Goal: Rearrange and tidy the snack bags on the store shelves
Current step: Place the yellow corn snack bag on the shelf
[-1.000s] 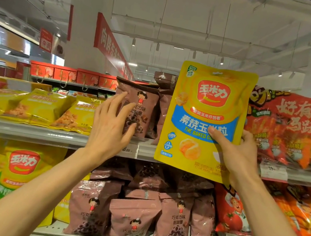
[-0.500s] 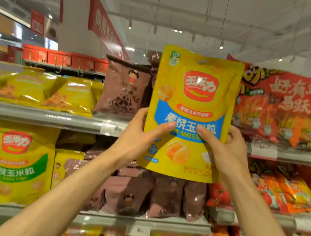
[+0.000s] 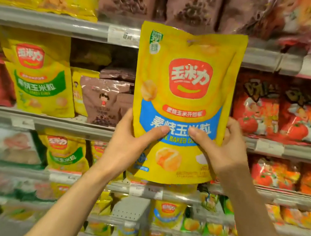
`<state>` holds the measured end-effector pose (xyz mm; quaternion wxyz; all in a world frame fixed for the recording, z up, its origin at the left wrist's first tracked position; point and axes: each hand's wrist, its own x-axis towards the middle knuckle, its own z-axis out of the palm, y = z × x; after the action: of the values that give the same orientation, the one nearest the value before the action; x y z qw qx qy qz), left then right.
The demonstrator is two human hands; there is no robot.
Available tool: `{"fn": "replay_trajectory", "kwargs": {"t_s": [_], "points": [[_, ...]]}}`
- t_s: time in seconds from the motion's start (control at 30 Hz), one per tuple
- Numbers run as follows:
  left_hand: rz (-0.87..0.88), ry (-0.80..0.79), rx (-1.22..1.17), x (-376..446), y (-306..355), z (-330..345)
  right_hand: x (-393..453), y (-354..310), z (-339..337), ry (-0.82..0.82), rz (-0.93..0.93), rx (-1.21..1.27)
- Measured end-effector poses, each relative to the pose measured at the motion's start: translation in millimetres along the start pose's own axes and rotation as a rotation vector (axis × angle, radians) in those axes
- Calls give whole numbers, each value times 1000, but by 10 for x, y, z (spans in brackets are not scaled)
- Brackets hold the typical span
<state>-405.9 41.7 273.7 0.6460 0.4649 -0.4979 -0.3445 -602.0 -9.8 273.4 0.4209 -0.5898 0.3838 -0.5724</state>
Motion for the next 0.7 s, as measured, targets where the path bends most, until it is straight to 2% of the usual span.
{"fn": "replay_trajectory", "kwargs": {"t_s": [0.13, 0.33, 0.5, 0.7], "points": [[-107, 58, 16, -380, -386, -267, -314, 407, 216, -71, 94, -31], [-262, 95, 28, -698, -809, -714, -615, 889, 605, -158, 371, -76], [-363, 68, 13, -718, -1241, -1096, -842, 1250, 938, -109, 490, -103], [-485, -61, 11, -678, -1968, -1590, -1155, 1782, 1323, -3, 637, -73]]}}
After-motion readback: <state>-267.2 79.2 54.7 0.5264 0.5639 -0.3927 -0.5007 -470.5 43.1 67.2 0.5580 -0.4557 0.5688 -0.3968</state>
